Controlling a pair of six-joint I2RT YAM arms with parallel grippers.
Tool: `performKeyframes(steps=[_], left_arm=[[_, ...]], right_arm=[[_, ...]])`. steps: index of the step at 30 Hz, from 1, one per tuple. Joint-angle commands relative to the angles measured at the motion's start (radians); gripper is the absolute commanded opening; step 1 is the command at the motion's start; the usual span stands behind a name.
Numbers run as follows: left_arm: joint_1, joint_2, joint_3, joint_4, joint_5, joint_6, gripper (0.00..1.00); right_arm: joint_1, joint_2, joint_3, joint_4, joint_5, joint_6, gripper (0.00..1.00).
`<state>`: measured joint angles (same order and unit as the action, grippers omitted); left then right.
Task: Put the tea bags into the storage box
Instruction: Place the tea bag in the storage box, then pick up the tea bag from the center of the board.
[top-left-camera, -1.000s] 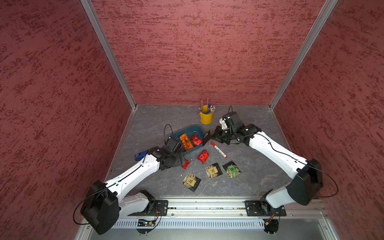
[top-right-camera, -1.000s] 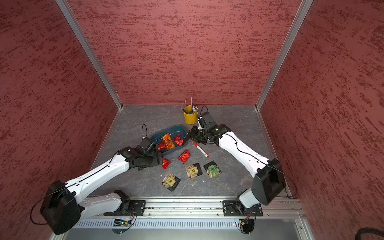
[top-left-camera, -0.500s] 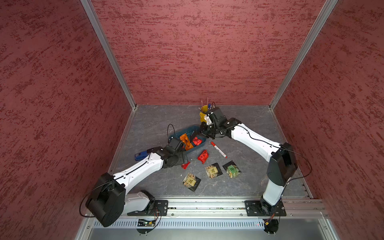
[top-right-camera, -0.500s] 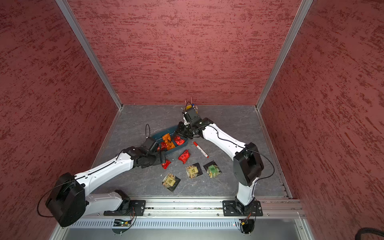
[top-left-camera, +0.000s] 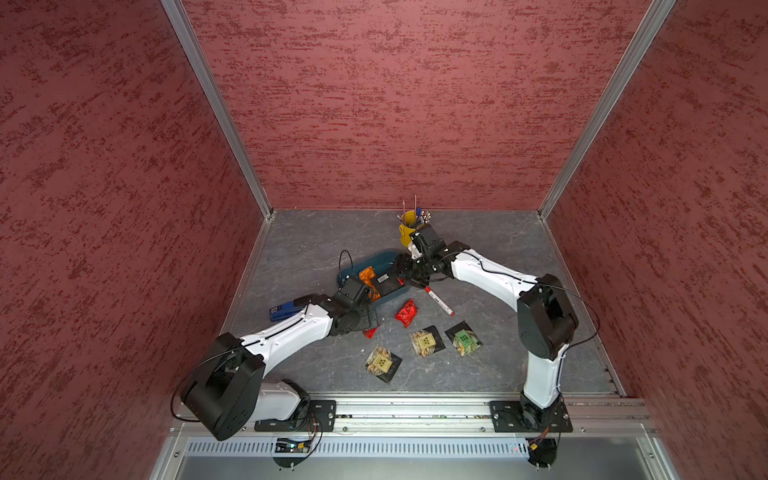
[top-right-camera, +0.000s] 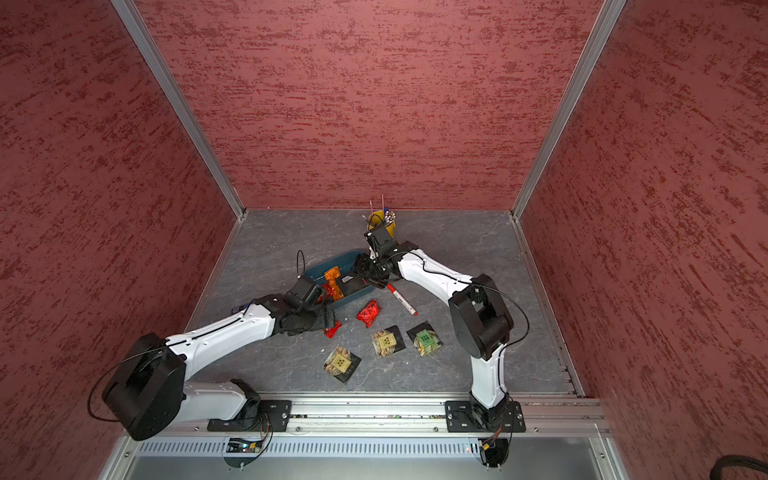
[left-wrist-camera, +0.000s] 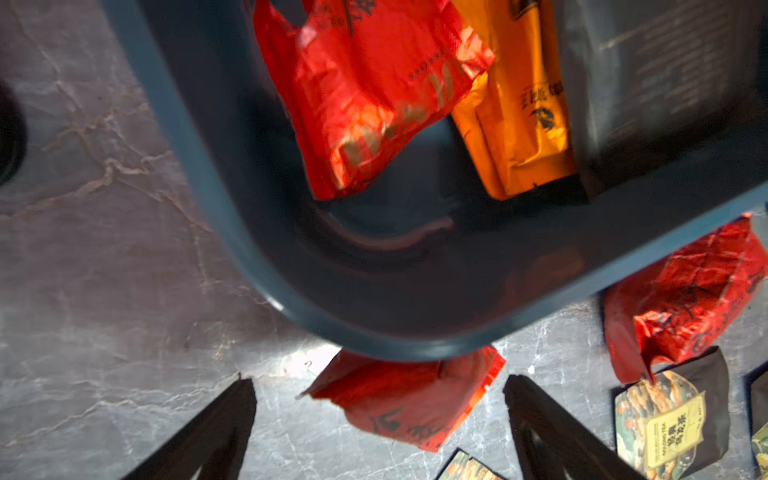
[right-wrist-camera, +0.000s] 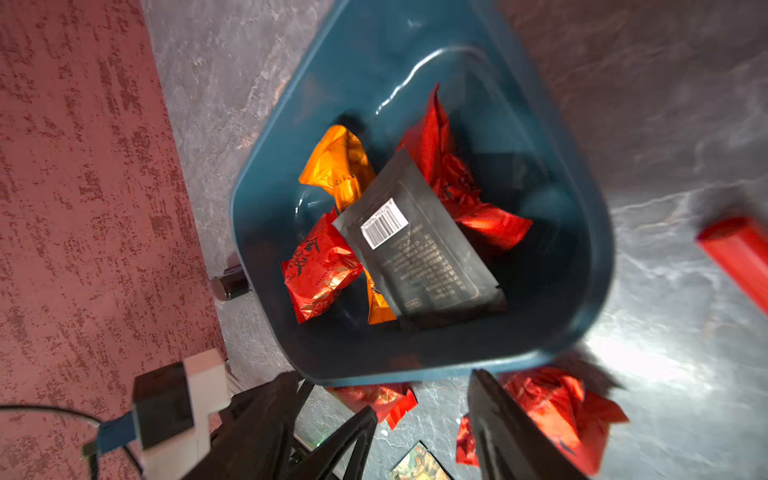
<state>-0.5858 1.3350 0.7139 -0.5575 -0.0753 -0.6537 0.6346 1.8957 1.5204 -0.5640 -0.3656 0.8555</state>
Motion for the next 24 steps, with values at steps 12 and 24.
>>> performKeyframes(steps=[12, 24], left_arm=[[-0.005, 0.038, -0.033, 0.086, 0.028, 0.022, 0.78], [-0.009, -0.022, -0.031, 0.042, 0.028, 0.02, 0.58]], right_arm=[[-0.039, -0.237, -0.207, -0.01, 0.071, -0.04, 0.71], [-0.032, -0.297, -0.415, 0.127, 0.047, 0.061, 0.7]])
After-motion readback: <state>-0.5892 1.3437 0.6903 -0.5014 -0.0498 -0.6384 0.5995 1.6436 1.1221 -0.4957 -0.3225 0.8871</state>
